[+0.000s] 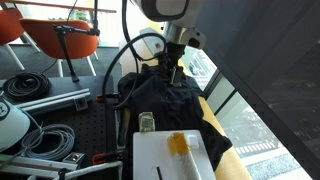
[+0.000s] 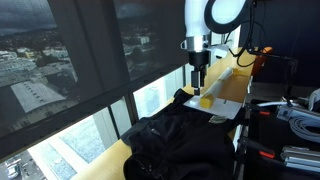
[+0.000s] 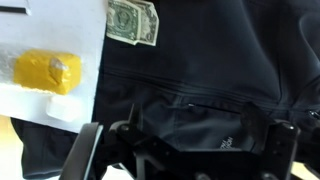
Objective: Pull the zipper of the black vest up
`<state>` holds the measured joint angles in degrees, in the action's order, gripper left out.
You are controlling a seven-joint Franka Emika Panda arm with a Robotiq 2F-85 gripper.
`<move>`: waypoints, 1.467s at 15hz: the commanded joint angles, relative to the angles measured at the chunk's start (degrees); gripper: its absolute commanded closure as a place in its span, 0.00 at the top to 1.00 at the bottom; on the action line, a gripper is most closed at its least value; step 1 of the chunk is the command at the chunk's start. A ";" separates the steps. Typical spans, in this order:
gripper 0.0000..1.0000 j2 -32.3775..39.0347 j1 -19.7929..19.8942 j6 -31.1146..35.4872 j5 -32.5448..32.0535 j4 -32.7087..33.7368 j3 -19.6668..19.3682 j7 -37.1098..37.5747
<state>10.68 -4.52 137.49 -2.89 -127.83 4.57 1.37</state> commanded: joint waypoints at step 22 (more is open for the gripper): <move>1.00 -6.77 1.81 1.43 1.77 -7.55 -0.90 -3.33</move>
<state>3.93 -2.43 139.07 -1.15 -135.46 3.93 -1.95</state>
